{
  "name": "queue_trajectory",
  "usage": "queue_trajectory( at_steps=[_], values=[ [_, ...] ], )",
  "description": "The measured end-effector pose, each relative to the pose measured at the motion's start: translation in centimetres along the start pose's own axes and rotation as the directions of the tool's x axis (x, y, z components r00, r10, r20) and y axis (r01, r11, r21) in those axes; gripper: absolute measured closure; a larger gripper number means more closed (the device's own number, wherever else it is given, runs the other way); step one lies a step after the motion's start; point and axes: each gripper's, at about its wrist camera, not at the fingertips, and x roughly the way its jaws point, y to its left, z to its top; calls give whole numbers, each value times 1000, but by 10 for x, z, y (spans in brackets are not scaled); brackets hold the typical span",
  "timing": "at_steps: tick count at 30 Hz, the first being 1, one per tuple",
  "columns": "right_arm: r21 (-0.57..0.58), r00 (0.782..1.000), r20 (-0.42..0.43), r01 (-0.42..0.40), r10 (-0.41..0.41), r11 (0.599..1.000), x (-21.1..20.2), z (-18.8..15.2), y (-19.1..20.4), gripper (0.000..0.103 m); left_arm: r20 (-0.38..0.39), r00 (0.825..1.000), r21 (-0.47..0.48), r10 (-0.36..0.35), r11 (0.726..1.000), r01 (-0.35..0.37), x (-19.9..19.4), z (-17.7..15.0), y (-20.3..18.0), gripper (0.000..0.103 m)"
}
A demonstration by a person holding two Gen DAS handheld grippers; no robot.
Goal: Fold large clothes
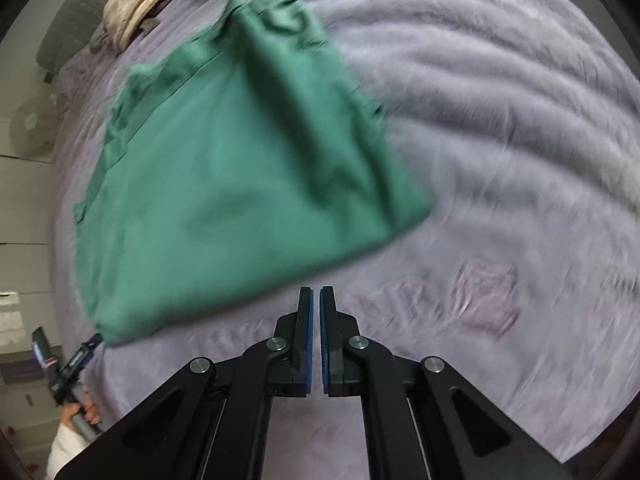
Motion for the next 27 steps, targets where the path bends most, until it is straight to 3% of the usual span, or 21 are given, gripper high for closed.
queue_trajectory(
  at_steps=[4,6,8,10,21,22,23,25,27],
  values=[
    [-15,999,-38,-36,36,999,7,-21,20,96,6,1000,32,-26,999,25,-17,-14,-5,19],
    [-15,997,-50,-52,51,999,10,-30,31,89,-5,999,50,-41,998,42,-24,-20,-10,19],
    [-19,997,-57,-57,55,998,12,-40,41,58,-19,998,74,-58,995,59,-28,-25,-16,19],
    [-34,997,-56,-58,56,998,13,-45,53,46,-24,998,106,-58,993,60,-35,-35,-22,19],
    [-95,992,-119,-57,45,994,23,-76,95,40,-15,996,208,-92,974,93,-67,-65,-40,19],
    [-102,991,-126,-56,43,993,25,-80,99,40,-16,995,212,-101,972,102,-69,-66,-41,17],
    [-106,991,-129,-56,42,993,26,-82,102,38,-18,994,217,-109,970,110,-70,-68,-43,0],
    [-128,990,-137,-57,39,990,27,-87,110,28,-1,993,230,-118,966,115,-77,-74,-47,0],
    [-154,989,-142,-59,37,986,27,-92,117,28,4,992,248,-125,961,121,-77,-72,-45,0]
  ],
)
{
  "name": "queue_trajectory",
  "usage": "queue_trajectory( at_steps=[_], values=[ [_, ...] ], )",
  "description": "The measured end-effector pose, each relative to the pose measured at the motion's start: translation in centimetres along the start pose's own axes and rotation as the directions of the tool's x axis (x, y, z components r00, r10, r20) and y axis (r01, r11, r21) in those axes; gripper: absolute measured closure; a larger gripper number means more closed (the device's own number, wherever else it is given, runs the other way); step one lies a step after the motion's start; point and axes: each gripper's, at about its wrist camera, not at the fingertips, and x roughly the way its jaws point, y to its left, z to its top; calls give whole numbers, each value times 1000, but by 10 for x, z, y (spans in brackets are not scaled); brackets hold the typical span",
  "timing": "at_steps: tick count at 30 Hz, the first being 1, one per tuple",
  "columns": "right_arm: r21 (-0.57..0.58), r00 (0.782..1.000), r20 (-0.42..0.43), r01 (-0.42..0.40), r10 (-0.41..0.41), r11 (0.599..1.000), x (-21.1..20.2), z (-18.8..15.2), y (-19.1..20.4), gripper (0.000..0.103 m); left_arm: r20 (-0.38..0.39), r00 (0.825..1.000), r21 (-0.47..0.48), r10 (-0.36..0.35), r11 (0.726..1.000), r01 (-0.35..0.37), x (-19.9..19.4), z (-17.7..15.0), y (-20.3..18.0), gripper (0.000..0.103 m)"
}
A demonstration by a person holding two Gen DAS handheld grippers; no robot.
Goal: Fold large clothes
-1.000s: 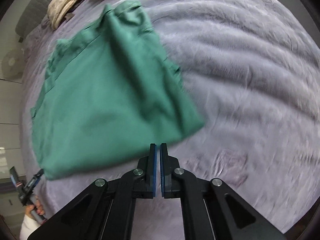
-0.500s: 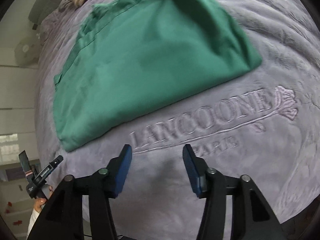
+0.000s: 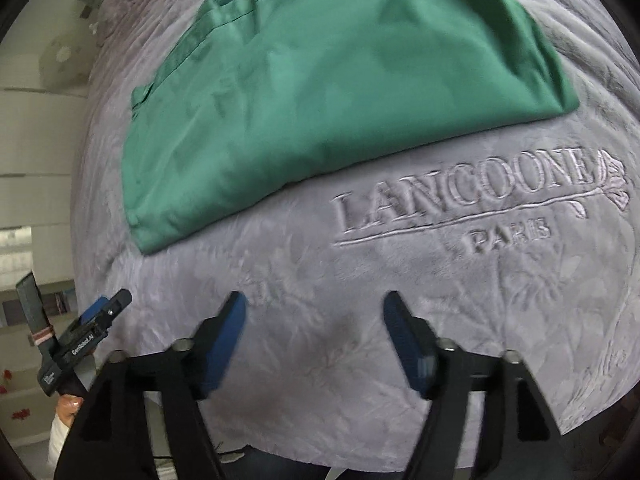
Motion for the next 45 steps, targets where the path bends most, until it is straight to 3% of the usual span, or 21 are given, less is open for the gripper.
queue_trajectory(
  at_steps=[5,7,21,23,25,30,38,45],
  values=[
    [-25,1000,-14,9,-9,1000,3,-5,12,27,-5,1000,-5,-23,1000,23,-3,-3,-5,0],
    [-38,1000,-16,6,-7,999,5,-6,18,17,-7,1000,-25,-14,1000,14,1,-2,2,0],
    [-121,996,-82,-52,42,991,28,-21,52,15,-25,1000,-38,-18,999,17,15,-5,25,0],
    [-117,994,-89,-71,61,991,32,-23,55,12,-26,999,-46,-22,999,21,16,-4,28,0],
    [-112,993,-82,-88,79,990,36,-25,57,0,-27,999,-47,-24,999,23,16,-3,30,0],
    [-90,990,-87,-115,107,989,46,-25,59,0,-39,999,-46,-20,999,18,23,-1,35,0],
    [13,971,-189,-145,145,989,69,-21,53,0,-55,998,-53,-25,998,22,36,6,46,0],
    [56,971,-182,-144,152,988,74,-12,49,0,-60,998,-67,-27,997,23,45,8,55,0]
  ],
)
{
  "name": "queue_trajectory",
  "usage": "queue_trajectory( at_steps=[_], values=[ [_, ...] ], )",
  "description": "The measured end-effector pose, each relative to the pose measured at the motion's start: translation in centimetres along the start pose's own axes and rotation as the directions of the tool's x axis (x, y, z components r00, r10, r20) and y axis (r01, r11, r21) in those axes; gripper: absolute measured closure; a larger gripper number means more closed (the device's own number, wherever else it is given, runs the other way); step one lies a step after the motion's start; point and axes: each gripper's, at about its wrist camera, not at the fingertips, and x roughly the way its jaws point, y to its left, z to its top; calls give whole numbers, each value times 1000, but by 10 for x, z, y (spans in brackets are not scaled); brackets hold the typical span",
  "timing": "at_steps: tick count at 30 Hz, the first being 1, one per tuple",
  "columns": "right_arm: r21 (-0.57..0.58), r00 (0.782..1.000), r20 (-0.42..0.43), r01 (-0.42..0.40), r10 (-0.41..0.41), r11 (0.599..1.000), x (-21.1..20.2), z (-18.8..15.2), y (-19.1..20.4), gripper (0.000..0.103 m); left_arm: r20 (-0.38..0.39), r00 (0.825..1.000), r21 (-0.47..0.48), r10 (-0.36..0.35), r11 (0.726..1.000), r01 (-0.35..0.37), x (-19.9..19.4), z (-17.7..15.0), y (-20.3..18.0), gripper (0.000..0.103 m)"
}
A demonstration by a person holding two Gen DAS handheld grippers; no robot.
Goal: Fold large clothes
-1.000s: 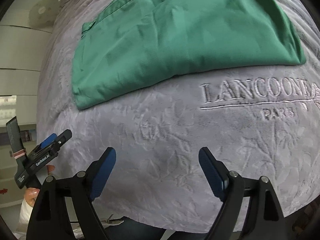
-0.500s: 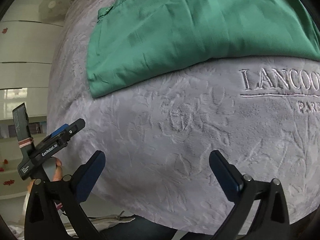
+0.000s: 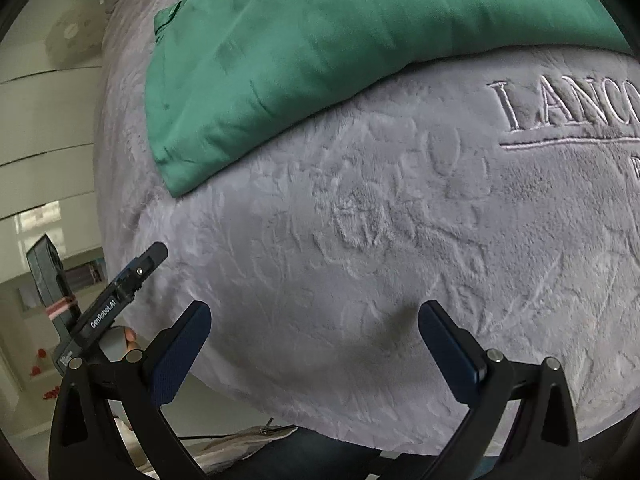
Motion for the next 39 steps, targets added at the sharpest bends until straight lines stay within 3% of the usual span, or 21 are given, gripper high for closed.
queue_trajectory(
  at_steps=[12,15,18,21,25,27,29,32,36,37,38,39],
  values=[
    [25,998,57,4,-5,1000,5,19,12,0,0,1000,7,-3,1000,3,14,14,12,0],
    [37,997,70,-24,21,999,5,22,13,0,6,1000,18,-5,1000,5,13,19,15,0],
    [51,991,94,-102,96,994,6,27,16,0,14,1000,15,-16,1000,16,13,26,15,0],
    [76,968,115,-231,221,970,13,37,18,0,16,999,0,-44,999,44,13,34,16,0],
    [116,916,173,-383,361,916,32,57,18,0,21,996,-22,-84,996,84,20,48,22,0],
    [150,887,206,-446,413,882,44,67,16,0,17,994,-44,-107,993,108,25,57,27,0],
    [174,871,227,-477,436,862,54,75,13,0,13,991,-67,-135,989,135,31,64,33,0],
    [196,828,287,-543,482,816,60,87,10,0,13,980,-106,-196,975,196,37,74,42,0],
    [218,776,331,-616,537,757,62,94,10,1,37,951,-173,-307,935,309,39,80,45,0],
    [221,767,334,-629,548,745,61,95,10,7,44,937,-191,-347,918,348,42,87,51,0],
    [222,763,334,-634,553,741,61,95,11,32,50,923,-213,-381,899,383,45,93,55,0],
    [222,768,326,-629,551,745,62,94,12,50,52,915,-226,-400,888,401,45,94,54,0]
  ],
)
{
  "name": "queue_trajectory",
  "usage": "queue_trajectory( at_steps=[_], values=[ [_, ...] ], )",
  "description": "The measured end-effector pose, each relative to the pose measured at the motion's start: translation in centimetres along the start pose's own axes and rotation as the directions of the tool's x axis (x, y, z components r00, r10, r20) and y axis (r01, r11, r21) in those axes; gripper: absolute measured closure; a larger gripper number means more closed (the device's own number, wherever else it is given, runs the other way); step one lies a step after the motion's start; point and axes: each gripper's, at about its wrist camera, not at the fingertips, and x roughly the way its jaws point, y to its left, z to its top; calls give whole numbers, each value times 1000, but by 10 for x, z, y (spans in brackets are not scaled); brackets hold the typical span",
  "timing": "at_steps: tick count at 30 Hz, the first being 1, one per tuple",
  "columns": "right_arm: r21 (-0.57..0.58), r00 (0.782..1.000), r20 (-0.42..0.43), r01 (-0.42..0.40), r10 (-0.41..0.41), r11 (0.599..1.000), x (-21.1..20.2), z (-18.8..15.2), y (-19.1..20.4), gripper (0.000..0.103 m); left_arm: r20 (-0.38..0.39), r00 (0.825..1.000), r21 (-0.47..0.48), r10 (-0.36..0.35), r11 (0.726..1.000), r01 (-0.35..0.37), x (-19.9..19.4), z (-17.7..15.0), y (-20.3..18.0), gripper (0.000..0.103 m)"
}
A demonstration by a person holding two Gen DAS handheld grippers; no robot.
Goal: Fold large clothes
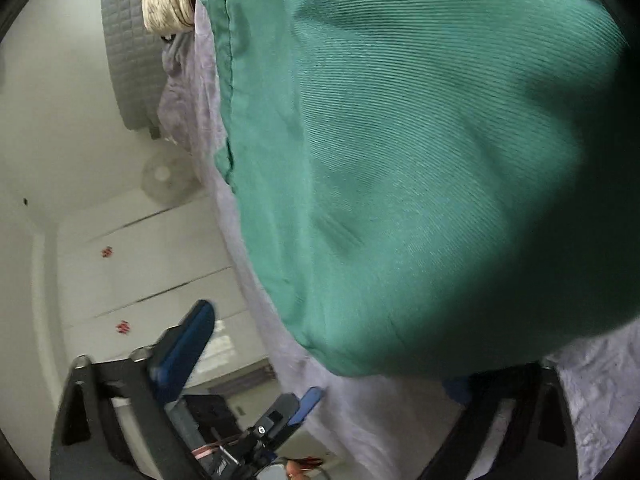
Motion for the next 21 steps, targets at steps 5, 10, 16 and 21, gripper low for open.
queue_trajectory(
  at_steps=[5,10,16,21],
  values=[
    [-32,997,-27,-69,68,997,-10,0,15,87,-21,980,-79,-197,978,195,10,18,-6,0],
    [-99,994,-68,-97,90,990,-15,-4,40,87,-85,937,-62,-339,940,335,38,51,-25,0],
    [-127,992,-107,-79,66,989,-14,-6,41,87,-160,948,-5,-276,960,279,76,64,-59,0],
    [-175,981,-176,49,-80,983,-17,-5,35,83,-149,981,77,-125,988,137,86,57,-80,65]
  ],
)
